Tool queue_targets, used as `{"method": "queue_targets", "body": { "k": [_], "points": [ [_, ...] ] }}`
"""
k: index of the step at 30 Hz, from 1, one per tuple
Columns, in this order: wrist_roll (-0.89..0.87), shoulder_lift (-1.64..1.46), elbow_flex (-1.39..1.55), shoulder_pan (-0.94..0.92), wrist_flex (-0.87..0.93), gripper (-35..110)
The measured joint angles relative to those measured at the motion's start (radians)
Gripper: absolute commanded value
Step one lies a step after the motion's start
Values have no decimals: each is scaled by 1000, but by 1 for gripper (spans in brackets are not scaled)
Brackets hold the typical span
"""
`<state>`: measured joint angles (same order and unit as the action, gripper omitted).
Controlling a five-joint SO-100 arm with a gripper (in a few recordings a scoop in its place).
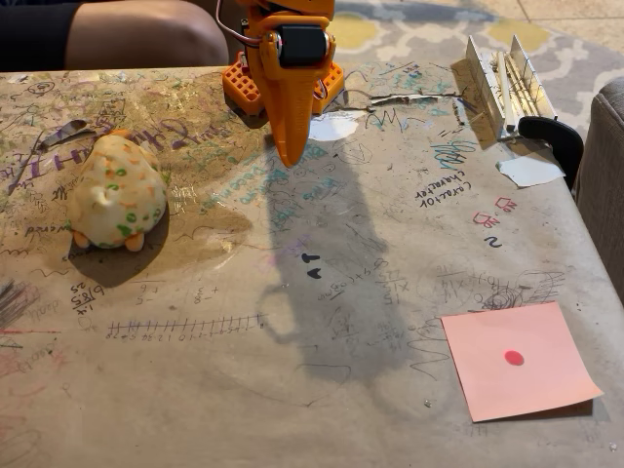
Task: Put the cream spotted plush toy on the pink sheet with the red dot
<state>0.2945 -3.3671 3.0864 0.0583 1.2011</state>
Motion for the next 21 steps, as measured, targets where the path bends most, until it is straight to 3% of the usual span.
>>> {"method": "queue_targets", "body": {
  "k": [21],
  "points": [
    [-3, 0, -11, -35, -15, 0]
  ]
}}
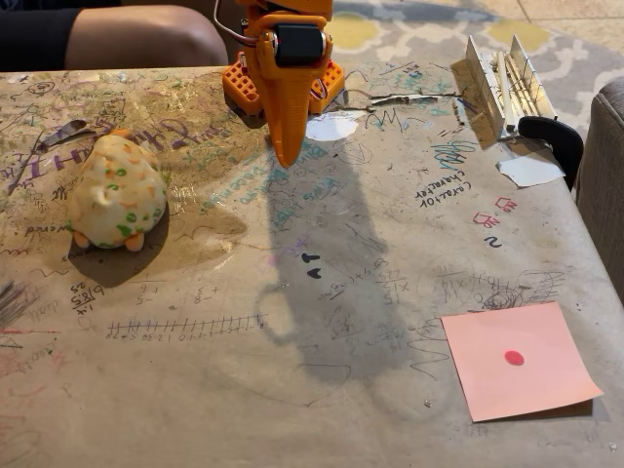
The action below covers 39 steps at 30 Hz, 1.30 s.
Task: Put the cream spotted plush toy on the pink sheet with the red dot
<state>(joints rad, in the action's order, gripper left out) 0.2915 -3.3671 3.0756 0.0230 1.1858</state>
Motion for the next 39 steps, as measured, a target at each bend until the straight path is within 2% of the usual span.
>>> {"method": "queue_targets", "body": {
  "k": [5, 9, 12, 15, 19, 24, 28, 33, 39],
  "points": [
    [67, 49, -115, -43, 15, 9],
    [124, 264, -290, -149, 55, 17],
    [164, 430, -440, -298, 107, 25],
    [249, 551, -565, -543, 110, 28],
    [322, 603, -545, -790, 14, 30],
    [318, 640, -440, -948, -104, 30],
    [178, 640, -397, -951, -120, 30],
    [-26, 721, -420, -769, -75, 30],
    [-232, 1052, -603, -621, -31, 30]
  ]
}}
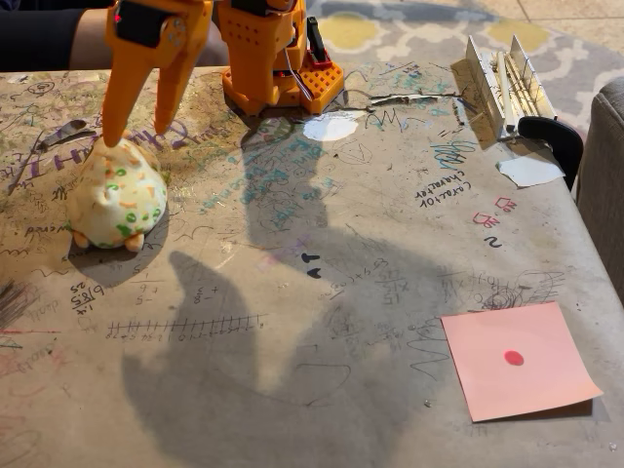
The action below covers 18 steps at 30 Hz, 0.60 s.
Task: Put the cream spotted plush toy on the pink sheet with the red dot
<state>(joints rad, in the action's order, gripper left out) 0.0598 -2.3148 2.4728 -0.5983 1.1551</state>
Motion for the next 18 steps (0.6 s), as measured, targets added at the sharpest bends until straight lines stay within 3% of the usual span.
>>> {"method": "queue_targets", "body": {
  "k": [5, 18],
  "points": [
    [-52, 288, -155, -43, 8, 30],
    [-78, 508, -221, -192, -109, 29]
  ]
}}
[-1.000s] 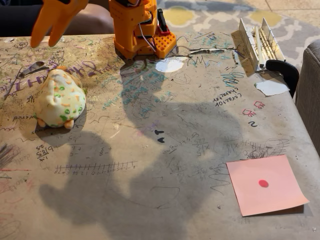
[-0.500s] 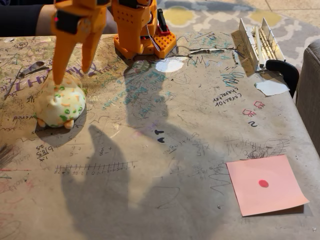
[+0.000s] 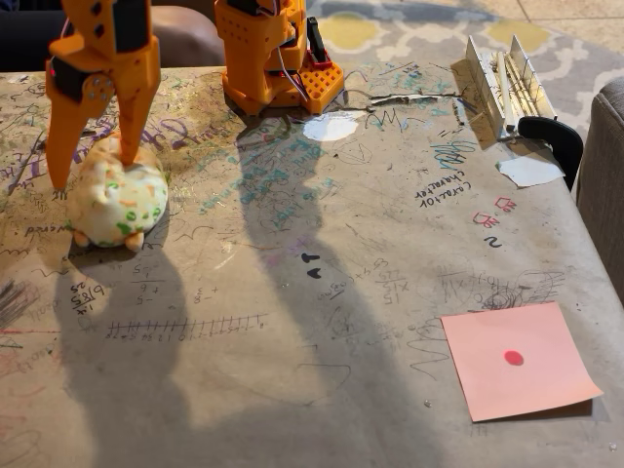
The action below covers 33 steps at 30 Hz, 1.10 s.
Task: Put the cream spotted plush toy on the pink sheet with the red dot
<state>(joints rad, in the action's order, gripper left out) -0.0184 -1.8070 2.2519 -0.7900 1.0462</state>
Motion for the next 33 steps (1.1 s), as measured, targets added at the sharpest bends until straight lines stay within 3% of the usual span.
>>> {"method": "queue_targets", "body": {
  "k": [26, 28, 31, 33],
  "points": [
    [80, 187, -100, 67, 135, 28],
    [80, 222, -132, 67, 137, 23],
    [95, 256, -175, 67, 140, 1],
    [118, 261, -186, 72, 140, 0]
  ]
}}
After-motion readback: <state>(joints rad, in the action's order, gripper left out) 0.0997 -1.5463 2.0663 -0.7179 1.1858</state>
